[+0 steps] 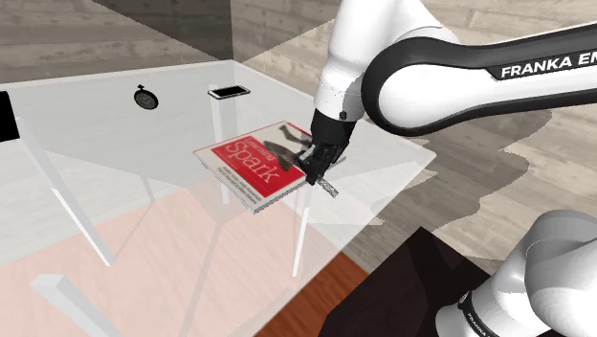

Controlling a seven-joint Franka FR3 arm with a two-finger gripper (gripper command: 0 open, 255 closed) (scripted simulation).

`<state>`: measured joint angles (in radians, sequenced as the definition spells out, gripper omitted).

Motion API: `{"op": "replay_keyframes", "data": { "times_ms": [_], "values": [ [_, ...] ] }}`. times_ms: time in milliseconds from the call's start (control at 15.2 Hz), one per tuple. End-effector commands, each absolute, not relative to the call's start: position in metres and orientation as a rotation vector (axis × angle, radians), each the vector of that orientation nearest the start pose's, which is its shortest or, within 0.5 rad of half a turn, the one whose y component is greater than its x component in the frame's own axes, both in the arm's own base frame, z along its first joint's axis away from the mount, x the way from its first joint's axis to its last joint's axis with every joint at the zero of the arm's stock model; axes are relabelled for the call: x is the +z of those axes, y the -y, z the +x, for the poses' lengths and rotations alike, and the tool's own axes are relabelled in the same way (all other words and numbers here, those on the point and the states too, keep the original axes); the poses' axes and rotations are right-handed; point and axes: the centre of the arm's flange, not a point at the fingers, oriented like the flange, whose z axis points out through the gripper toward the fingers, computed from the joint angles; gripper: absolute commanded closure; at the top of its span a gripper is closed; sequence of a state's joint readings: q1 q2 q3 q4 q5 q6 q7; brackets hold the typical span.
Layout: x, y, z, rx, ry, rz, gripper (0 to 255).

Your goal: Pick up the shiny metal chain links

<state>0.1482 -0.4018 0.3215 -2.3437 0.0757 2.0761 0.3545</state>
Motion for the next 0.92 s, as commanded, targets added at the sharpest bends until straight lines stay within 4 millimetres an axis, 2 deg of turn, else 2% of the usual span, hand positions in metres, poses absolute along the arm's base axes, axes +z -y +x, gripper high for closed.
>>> {"op": "replay_keyframes", "data": {
  "times_ms": [0,726,858],
  "values": [
    [0.5,-0.213,0.39,-0.204,0.103,-3.139,255],
    [0.558,-0.213,0.39,-0.204,0.103,-3.139,255],
    [0.558,-0.213,0.39,-0.204,0.103,-3.139,255]
  ]
}}
